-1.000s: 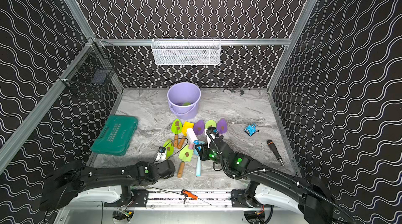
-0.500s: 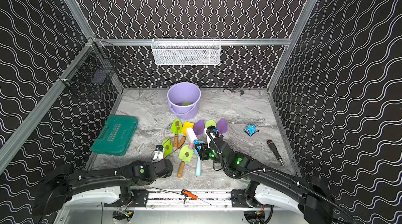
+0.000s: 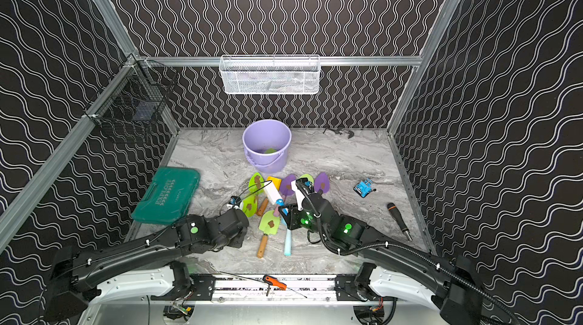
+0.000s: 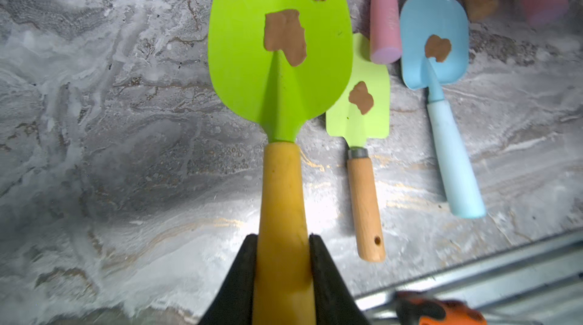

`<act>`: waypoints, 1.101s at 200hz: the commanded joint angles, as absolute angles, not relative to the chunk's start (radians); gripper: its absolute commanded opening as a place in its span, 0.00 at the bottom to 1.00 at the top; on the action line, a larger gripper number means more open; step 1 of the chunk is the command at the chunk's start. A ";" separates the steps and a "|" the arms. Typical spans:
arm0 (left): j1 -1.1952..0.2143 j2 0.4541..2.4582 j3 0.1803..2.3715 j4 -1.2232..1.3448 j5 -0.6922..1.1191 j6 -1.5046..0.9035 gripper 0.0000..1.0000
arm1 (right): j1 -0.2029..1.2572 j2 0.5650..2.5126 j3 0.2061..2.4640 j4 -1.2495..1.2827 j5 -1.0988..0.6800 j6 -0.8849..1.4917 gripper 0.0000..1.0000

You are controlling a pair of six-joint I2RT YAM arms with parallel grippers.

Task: Brush the soil off the hand trowel and place it into the bucket
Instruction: Brush off the soil from the hand trowel.

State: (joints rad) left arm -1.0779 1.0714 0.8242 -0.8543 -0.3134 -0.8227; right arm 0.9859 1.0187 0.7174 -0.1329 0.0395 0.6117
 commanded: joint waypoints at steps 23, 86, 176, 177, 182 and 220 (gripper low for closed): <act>-1.020 1.106 0.893 -0.966 -0.232 -0.662 0.00 | 1.037 1.117 0.817 -0.183 -0.009 0.515 0.00; -0.965 1.116 0.914 -0.988 -0.271 -0.645 0.00 | 1.137 1.327 0.950 -0.247 -0.063 0.455 0.00; -0.962 1.113 0.935 -1.051 -0.369 -0.670 0.00 | 1.083 1.502 1.082 -0.391 0.141 0.479 0.00; -0.962 1.114 0.935 -1.052 -0.369 -0.670 0.00 | 1.083 1.501 1.082 -0.391 0.143 0.479 0.00; -0.962 1.119 0.936 -1.055 -0.372 -0.670 0.00 | 1.083 1.496 1.088 -0.390 0.148 0.479 0.00; -0.960 1.135 0.940 -1.057 -0.378 -0.668 0.00 | 1.087 1.436 1.106 -0.358 0.104 0.449 0.00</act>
State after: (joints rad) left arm -0.9630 1.1343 0.9314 -1.0447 -0.3431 -0.6571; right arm 1.0836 1.4761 1.0992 -0.3737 0.1192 0.4633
